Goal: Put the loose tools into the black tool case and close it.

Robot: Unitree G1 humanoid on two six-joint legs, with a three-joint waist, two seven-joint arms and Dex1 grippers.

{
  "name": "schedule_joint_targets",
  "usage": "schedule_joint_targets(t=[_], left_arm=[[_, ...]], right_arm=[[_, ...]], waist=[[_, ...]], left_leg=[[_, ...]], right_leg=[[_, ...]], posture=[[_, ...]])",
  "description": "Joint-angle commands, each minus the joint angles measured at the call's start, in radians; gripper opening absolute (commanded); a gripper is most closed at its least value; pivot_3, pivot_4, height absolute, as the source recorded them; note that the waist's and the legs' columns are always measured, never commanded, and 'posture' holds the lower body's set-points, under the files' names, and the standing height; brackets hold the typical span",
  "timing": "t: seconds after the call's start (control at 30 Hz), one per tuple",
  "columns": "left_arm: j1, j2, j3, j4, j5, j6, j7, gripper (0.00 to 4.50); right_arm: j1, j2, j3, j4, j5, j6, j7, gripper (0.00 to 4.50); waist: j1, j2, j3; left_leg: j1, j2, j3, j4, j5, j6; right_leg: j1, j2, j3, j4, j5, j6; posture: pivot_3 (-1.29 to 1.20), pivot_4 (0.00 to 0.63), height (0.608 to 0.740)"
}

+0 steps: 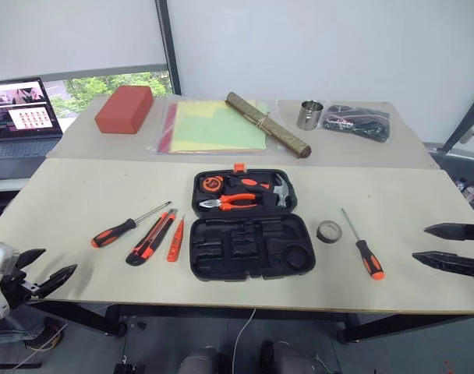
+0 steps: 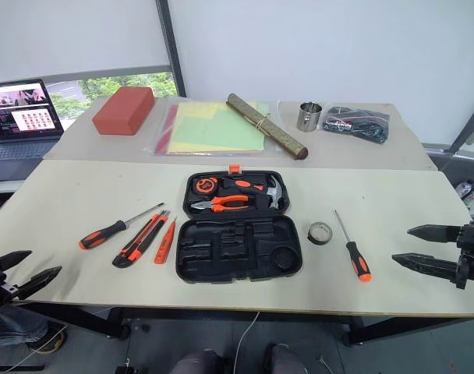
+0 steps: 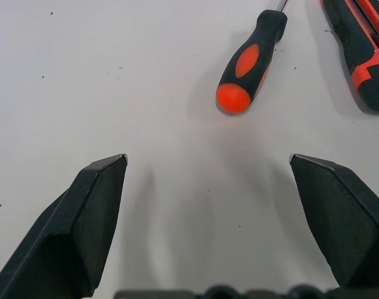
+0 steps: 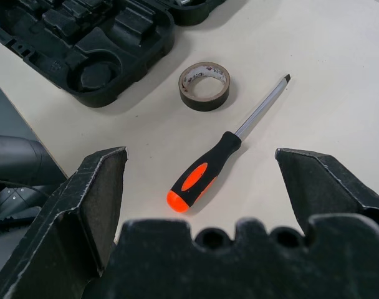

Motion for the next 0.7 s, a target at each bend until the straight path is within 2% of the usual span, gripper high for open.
schedule_joint_targets(t=[0.03, 0.17, 0.33, 0.5, 0.7], left_arm=[[-0.018, 0.019, 0.012, -0.036, -0.007, 0.029, 0.019, 4.48], [-0.163, 0.086, -0.065, -0.046, -0.034, 0.140, 0.005, 4.48], [-0.348, 0.122, -0.218, 0.049, 0.029, 0.126, -0.038, 4.48], [-0.566, 0.123, -0.424, 0.230, 0.143, 0.066, -0.103, 4.48], [-0.803, 0.075, -0.626, 0.532, 0.300, -0.062, -0.177, 4.48]], right_arm=[[-0.017, 0.012, -0.019, 0.004, -0.010, -0.049, -0.004, 4.43], [-0.029, 0.045, -0.036, -0.084, 0.021, -0.044, -0.044, 4.43], [-0.068, 0.065, 0.005, -0.240, 0.072, 0.012, -0.099, 4.43], [-0.126, 0.077, 0.075, -0.396, 0.144, 0.082, -0.152, 4.43], [-0.283, 0.112, 0.195, -0.509, 0.204, 0.128, -0.239, 4.43]], waist=[[0.000, 0.000, 0.000], [0.009, 0.000, 0.000], [0.002, 0.002, 0.000], [-0.010, 0.001, 0.000], [-0.018, 0.000, 0.000]], left_leg=[[0.000, 0.000, 0.000, 0.000, 0.000, 0.000], [0.000, 0.000, -0.001, 0.001, 0.000, 0.000], [0.000, 0.000, 0.000, 0.002, 0.001, -0.001], [0.000, 0.000, 0.001, 0.001, 0.002, -0.003], [0.000, 0.000, 0.002, 0.003, 0.002, -0.003]], right_leg=[[0.000, 0.000, 0.000, 0.000, 0.000, 0.000], [0.001, 0.000, -0.001, 0.001, 0.000, 0.001], [0.002, 0.000, 0.000, 0.001, 0.000, 0.004], [0.001, 0.002, -0.001, 0.003, 0.002, 0.000], [0.001, 0.002, -0.001, 0.003, 0.002, 0.000]], posture=[[0.00, 0.150, 0.737], [0.00, 0.150, 0.737], [0.00, 0.150, 0.737], [0.00, 0.150, 0.737], [0.00, 0.150, 0.737]])
